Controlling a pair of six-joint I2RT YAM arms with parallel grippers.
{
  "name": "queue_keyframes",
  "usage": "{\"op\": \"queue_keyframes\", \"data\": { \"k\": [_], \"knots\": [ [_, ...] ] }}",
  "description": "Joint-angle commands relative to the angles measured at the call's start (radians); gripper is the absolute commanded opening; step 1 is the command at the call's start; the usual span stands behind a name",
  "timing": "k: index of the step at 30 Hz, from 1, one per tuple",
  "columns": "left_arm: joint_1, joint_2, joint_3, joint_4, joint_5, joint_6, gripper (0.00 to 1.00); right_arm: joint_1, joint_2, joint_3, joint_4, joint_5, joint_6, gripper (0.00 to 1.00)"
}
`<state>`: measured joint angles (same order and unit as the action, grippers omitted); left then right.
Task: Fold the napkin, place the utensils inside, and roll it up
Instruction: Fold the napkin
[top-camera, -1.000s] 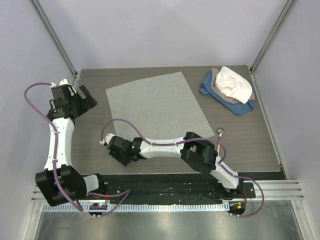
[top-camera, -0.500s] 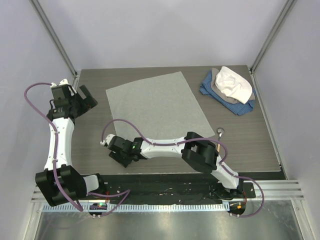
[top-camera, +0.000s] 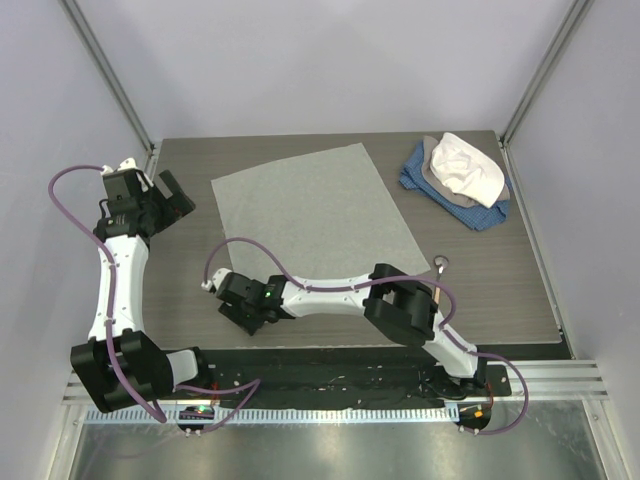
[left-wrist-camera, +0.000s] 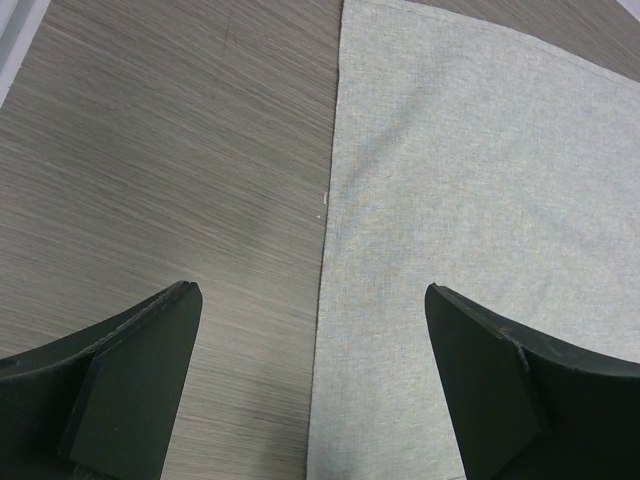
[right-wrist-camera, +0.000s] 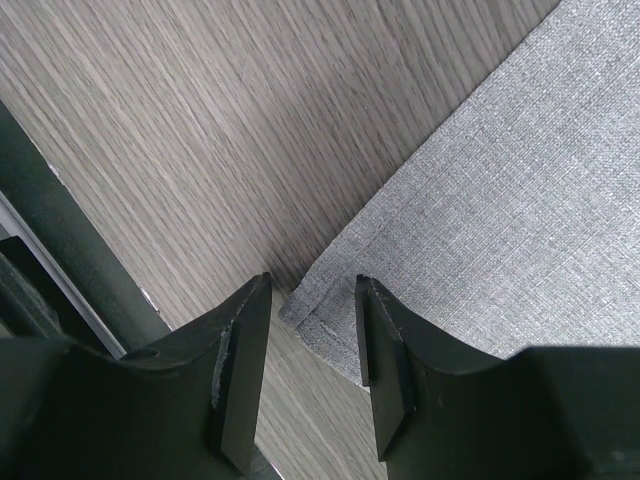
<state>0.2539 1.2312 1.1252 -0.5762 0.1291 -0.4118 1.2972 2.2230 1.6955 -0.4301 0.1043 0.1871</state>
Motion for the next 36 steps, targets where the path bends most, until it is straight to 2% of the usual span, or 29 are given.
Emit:
{"op": "queue_keyframes", "data": {
  "k": [1,7,10,17,23,28,36],
  "knots": [
    [0.004,-0.007,0.005,0.033,0.014,-0.001,1.0,0.01,-0.033,-0.028,-0.068,0.005,0.017,0.46],
    [0.002,-0.007,0.005,0.033,0.017,-0.001,1.0,0.01,-0.025,-0.043,-0.07,0.0,0.026,0.43],
    [0.004,-0.007,0.004,0.033,0.018,-0.002,1.0,0.008,-0.019,-0.049,-0.072,-0.017,0.037,0.37],
    [0.005,-0.019,0.005,0.035,0.015,-0.002,1.0,0.022,-0.01,0.006,-0.064,-0.09,0.038,0.16],
    [0.007,-0.032,0.004,0.036,0.0,0.002,1.0,0.057,0.029,0.154,-0.059,-0.184,0.066,0.01],
    [0.011,-0.032,0.004,0.035,-0.003,0.002,1.0,0.062,0.018,0.23,-0.047,-0.166,0.104,0.01],
    [0.022,-0.026,0.004,0.035,-0.008,0.002,1.0,-0.019,-0.072,0.139,-0.044,-0.109,0.068,0.01]
  ]
}}
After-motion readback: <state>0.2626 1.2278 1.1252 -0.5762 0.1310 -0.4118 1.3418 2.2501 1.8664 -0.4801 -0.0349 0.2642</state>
